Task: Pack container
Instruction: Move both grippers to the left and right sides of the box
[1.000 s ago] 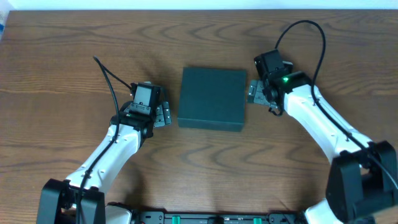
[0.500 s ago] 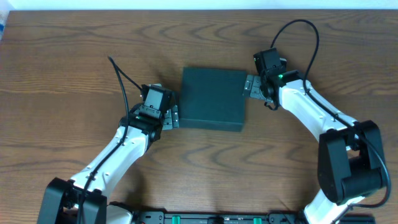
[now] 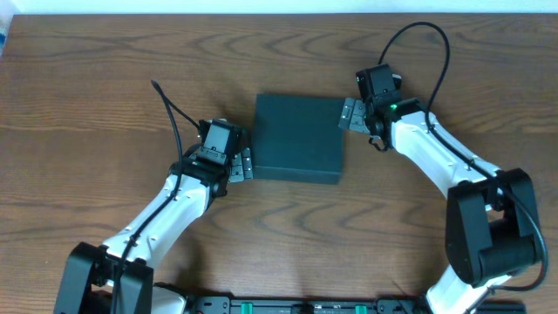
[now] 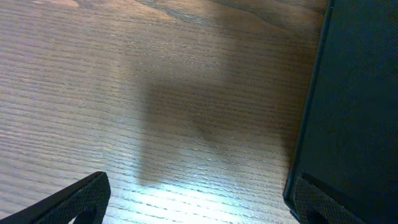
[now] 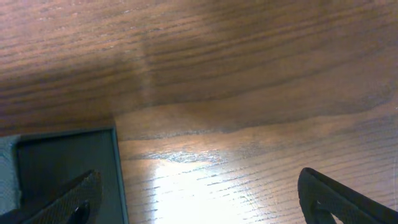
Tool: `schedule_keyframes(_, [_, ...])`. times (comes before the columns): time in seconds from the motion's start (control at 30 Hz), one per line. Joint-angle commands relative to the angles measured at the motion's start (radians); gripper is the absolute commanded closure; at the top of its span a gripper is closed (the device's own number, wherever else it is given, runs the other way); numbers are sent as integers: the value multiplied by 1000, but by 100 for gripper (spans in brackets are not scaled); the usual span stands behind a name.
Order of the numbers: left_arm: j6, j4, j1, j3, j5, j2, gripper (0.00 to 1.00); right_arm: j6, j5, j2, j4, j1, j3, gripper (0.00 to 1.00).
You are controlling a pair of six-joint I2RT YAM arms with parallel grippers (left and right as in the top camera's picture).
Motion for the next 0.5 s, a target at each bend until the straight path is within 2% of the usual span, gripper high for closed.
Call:
schedule_keyframes(0.0, [-19, -2, -7, 13, 40, 10, 5, -7, -4, 7, 8, -4, -5, 1])
schedule_keyframes(0.47, [-37, -2, -67, 13, 23, 10, 4, -6, -8, 7, 14, -3, -5, 1])
